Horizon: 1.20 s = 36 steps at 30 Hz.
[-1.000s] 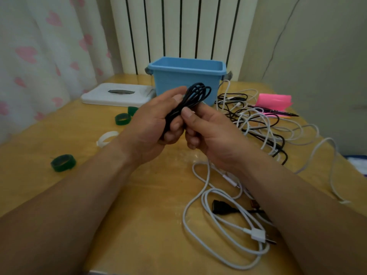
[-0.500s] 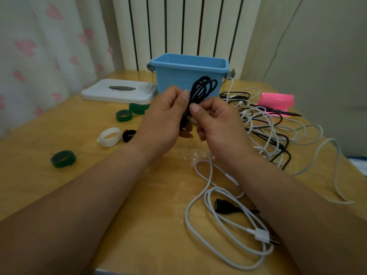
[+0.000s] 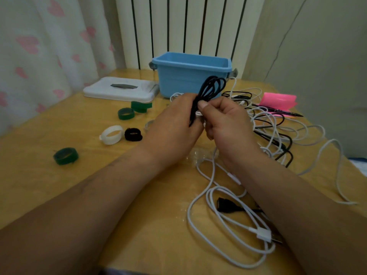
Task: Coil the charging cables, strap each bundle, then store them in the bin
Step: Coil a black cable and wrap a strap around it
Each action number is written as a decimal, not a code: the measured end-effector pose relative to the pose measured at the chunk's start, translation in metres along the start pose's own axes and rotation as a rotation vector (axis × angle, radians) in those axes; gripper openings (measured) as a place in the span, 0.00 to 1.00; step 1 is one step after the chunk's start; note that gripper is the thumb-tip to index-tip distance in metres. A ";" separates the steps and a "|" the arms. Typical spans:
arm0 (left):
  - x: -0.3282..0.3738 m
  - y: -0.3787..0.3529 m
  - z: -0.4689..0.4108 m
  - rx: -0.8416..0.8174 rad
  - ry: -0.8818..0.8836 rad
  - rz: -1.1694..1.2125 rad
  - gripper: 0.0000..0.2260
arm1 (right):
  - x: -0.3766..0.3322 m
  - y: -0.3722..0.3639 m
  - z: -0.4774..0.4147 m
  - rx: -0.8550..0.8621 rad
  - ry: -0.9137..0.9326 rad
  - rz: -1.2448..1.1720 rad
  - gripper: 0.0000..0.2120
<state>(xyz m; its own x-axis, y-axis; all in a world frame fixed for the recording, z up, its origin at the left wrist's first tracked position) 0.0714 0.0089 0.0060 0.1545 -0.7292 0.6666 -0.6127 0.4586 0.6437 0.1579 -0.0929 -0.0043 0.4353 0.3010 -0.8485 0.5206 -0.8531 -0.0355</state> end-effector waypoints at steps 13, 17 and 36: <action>-0.006 0.004 -0.007 -0.018 0.177 0.318 0.13 | 0.000 -0.003 0.003 -0.007 -0.017 0.003 0.13; -0.014 0.001 -0.009 -0.112 0.317 0.564 0.14 | -0.002 -0.009 0.003 -0.075 0.001 0.035 0.09; -0.009 -0.005 -0.002 -0.215 0.384 0.671 0.19 | -0.001 -0.009 0.003 -0.103 -0.007 -0.106 0.06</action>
<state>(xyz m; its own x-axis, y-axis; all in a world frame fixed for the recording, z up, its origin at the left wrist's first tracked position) 0.0743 0.0142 -0.0023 0.0861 -0.0557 0.9947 -0.5130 0.8534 0.0922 0.1504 -0.0865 -0.0046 0.3690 0.3833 -0.8467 0.6358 -0.7686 -0.0709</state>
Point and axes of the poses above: each hand's wrist, its own z-axis away from the middle knuckle, its own y-axis out of the back of the hand, x = y × z, the point moved 6 cm from there along -z, towards the middle knuckle, and after that the axes turned 15 degrees about y, right-handed, at the moved point
